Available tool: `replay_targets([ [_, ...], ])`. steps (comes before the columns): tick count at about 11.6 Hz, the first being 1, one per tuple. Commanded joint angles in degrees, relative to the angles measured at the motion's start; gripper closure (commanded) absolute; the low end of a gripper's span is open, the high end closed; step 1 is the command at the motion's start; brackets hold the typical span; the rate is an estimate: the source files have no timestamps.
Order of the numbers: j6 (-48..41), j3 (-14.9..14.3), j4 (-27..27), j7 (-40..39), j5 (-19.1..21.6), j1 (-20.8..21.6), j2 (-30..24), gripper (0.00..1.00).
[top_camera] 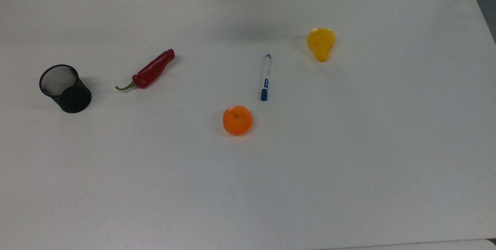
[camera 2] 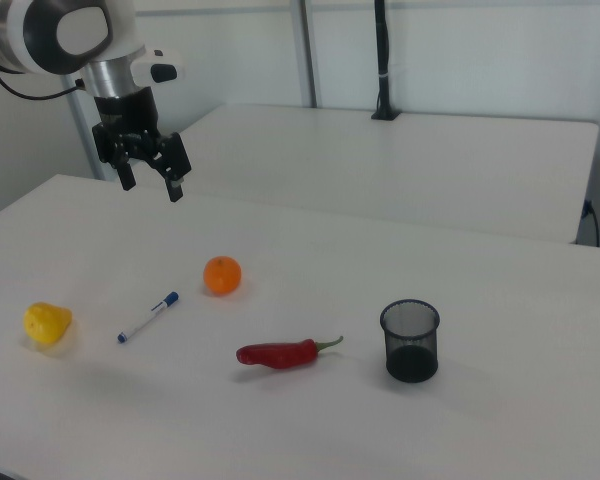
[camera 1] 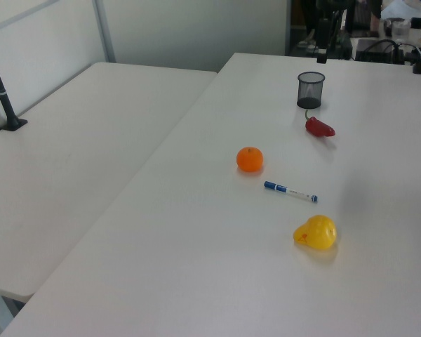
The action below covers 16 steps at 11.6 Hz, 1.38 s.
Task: Place marker
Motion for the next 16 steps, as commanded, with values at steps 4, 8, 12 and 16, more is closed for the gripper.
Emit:
replay_targets([
  [4,1.16,-0.82,-1.21,-0.90,-0.30,1.30,-1.15,0.00],
  [8,1.34,-0.82,-1.21,-0.90,-0.13,1.30,-1.06,0.00],
  [12,1.16,-0.82,-1.29,-1.42,0.22,1.21,-1.15,0.00],
  [16,1.60,-0.73,-1.47,-0.99,0.31,1.99,-0.72,0.00],
])
